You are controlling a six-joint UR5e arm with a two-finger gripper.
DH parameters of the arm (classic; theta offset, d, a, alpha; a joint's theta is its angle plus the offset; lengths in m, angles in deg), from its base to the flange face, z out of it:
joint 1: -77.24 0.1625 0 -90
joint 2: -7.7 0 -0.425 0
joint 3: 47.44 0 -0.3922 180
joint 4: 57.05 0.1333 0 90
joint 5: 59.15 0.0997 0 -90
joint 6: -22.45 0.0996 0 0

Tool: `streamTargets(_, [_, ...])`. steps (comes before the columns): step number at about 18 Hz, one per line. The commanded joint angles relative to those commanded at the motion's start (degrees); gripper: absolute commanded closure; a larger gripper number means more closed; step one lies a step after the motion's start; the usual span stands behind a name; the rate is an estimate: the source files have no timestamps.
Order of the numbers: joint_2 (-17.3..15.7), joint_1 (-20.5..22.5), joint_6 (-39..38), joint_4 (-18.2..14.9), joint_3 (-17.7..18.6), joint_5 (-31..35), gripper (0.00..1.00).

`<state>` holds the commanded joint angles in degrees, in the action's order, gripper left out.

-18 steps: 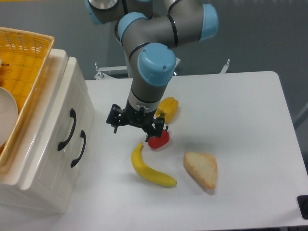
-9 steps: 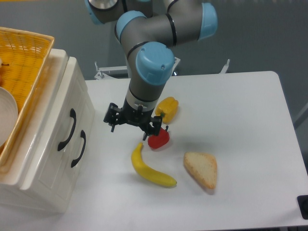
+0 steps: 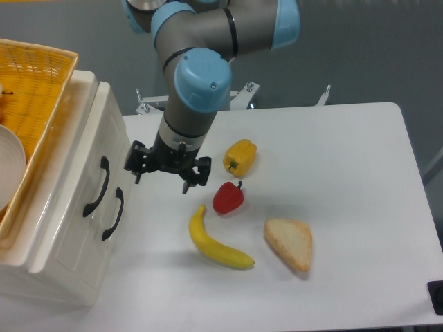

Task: Slide open the top white drawer
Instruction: 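Lower the gripper and hook it onto the upper drawer's black handle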

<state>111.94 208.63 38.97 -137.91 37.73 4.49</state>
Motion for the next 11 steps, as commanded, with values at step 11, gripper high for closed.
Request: streamTargets(11, [1.9, -3.3, -1.7, 0.0, 1.3, -0.1, 0.00])
